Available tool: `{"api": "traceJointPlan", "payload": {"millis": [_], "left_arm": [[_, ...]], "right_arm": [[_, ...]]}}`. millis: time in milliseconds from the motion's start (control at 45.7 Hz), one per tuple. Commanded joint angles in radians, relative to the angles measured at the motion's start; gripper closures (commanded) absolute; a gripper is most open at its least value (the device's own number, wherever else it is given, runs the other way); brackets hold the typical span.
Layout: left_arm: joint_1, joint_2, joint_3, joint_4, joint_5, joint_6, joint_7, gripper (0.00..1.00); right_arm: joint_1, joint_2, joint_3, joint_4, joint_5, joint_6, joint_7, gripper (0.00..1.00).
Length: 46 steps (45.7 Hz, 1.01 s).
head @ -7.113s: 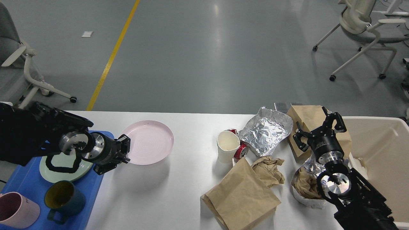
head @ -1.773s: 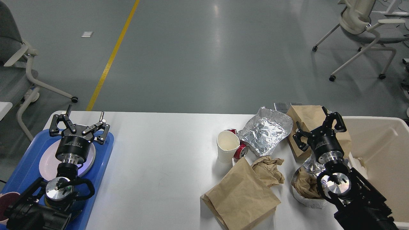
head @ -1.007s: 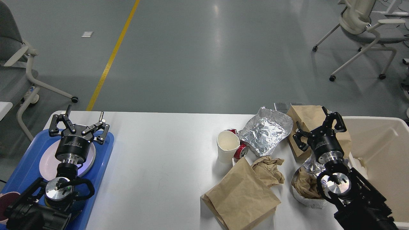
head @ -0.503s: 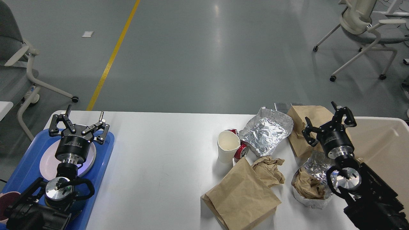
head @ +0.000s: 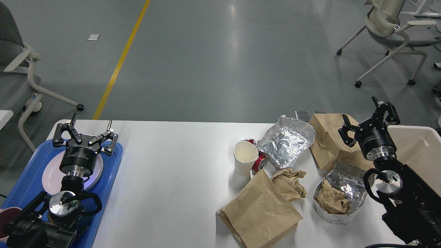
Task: Tidy desktop
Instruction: 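Raise the right gripper away from the bowl of scraps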
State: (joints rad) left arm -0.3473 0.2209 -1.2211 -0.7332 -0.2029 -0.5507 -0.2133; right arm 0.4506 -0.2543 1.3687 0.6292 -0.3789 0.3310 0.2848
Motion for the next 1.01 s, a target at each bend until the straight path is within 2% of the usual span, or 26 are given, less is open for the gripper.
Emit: {"api": "traceJointPlan", "payload": {"millis": [0,985], "left_arm": [[0.001,0.000,0.000,0.000,-0.001,0.000,0.000,0.04],[0.001,0.000,0.000,0.000,-0.001,0.000,0.000,0.04]], "right_arm": [[-0.004,0.004,-0.006,0.001,0.000,0.002,-0.006,0.00],[0.013,-0.002,-0.060,0.037,0.000,0.002,-0.003,0.00]]}}
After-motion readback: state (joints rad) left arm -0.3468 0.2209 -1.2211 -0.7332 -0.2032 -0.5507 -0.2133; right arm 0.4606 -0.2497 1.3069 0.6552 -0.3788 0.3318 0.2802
